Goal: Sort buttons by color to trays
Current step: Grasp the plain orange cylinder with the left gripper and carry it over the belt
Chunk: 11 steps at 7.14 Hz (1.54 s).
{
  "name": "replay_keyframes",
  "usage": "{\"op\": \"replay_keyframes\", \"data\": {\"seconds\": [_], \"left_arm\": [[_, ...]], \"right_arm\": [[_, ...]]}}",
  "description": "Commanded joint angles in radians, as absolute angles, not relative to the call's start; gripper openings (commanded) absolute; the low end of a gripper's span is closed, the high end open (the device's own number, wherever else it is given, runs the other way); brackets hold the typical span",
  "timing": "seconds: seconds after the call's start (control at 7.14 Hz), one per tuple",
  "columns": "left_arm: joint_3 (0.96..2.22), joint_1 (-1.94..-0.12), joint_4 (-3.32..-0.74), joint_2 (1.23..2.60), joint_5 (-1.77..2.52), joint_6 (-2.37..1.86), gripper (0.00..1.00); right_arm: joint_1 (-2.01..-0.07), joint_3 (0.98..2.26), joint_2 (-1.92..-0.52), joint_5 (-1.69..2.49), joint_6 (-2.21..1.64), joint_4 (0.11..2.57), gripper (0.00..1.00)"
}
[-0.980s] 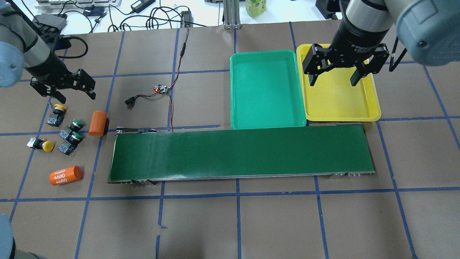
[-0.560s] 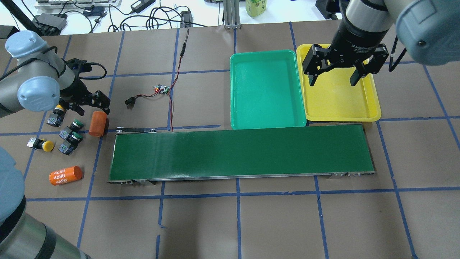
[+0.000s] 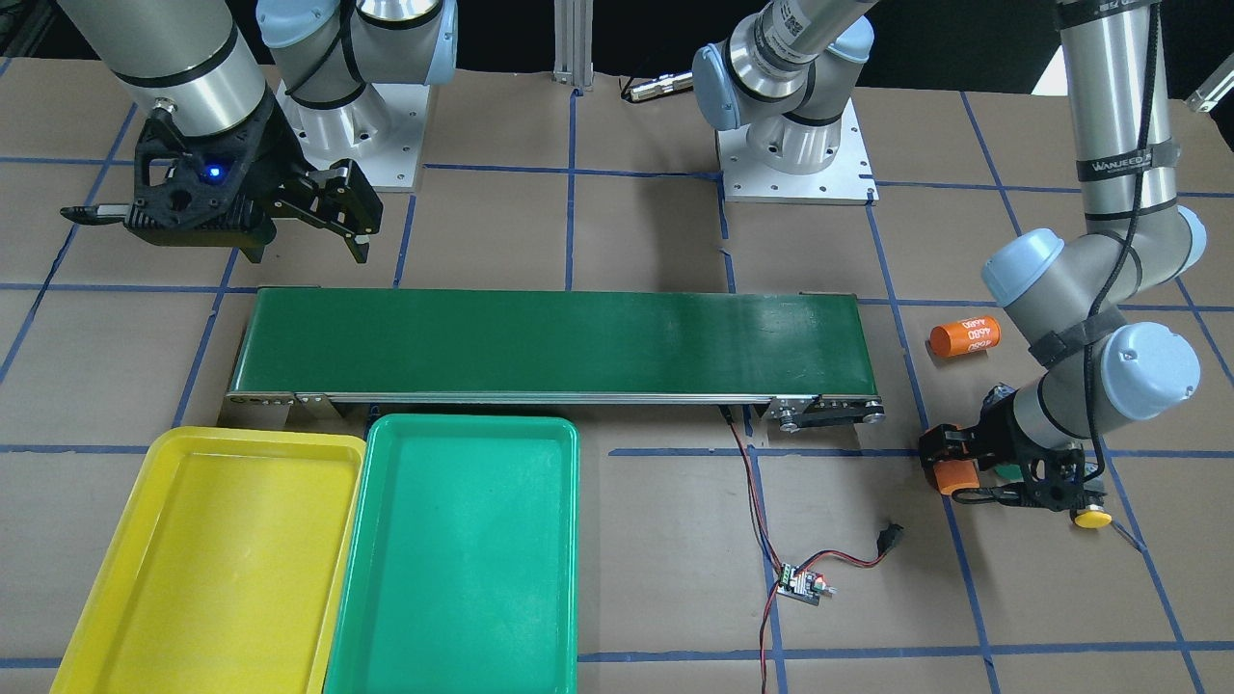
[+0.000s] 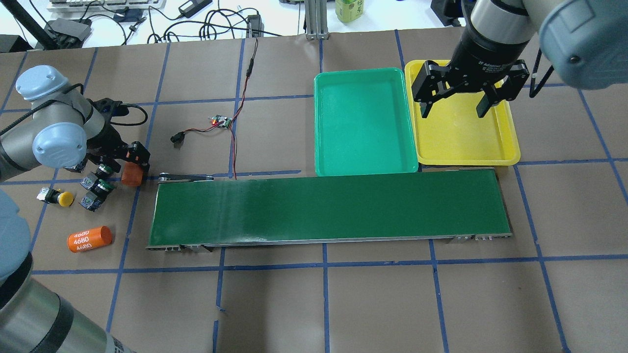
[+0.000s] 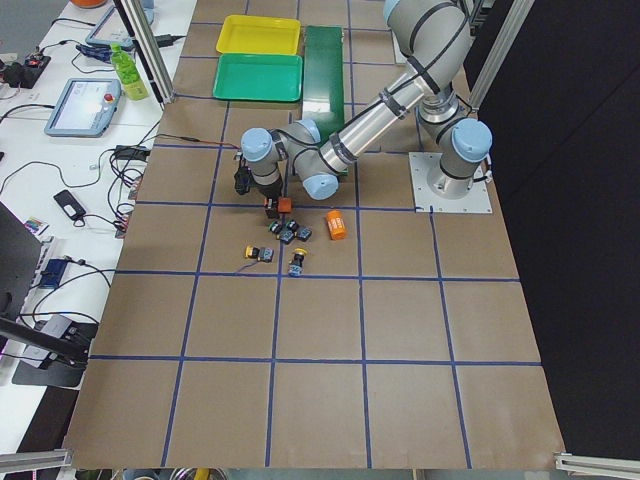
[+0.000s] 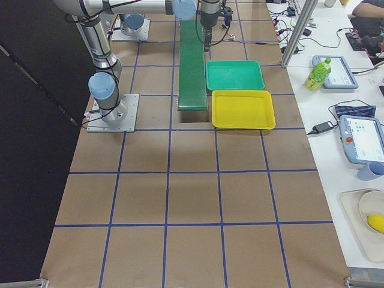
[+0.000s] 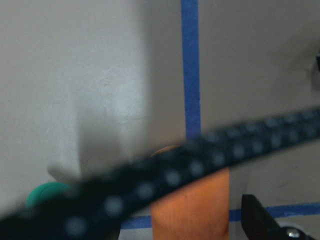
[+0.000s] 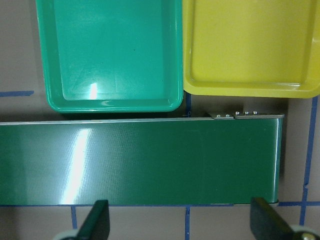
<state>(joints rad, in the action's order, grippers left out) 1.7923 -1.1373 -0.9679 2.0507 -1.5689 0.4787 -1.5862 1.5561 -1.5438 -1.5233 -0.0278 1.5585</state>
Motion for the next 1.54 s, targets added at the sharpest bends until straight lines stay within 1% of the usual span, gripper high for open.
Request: {"op": "replay_keyframes", "data": {"seconds": [0.0,0.14,0.28,0.56,0.7,0.84,1.12,1.4], "left_arm": [[1.787,-1.137,-0.98,2.02,-1.572,0.486,0.01],[1.779,-1.143,-0.994,1.993,-1.574,0.486,0.0],[1.779,-1.158,-1.038,1.936,-1.589,0.491,0.0],[1.802,-1.169,-1.15,1.779,-1.591,0.721,0.0],[1.812,-1.201,-1.248,1.72,-1.589,0.777,0.0],[1.865,-1.269,-1.264,1.659,-1.591,0.89,0.0],[2.047,-1.407,-1.235,1.557,-1.595,0.991,0.0],[2.081,-1.446,-1.218,1.514,-1.597,1.168,0.0]], "right_arm": [[-1.586,1.555,-1.542,-1.523,-0.028,1.559,1.0],[-1.588,1.555,-1.545,-1.523,-0.029,1.559,1.0],[-1.586,1.555,-1.543,-1.523,-0.028,1.559,1.0],[-1.589,1.555,-1.543,-1.523,-0.028,1.559,1.0],[-1.589,1.555,-1.546,-1.523,-0.028,1.559,1.0],[-1.589,1.557,-1.546,-1.523,-0.028,1.559,1.0],[-1.588,1.557,-1.543,-1.523,-0.028,1.559,1.0],[-1.585,1.557,-1.542,-1.523,-0.026,1.559,1.0]]}}
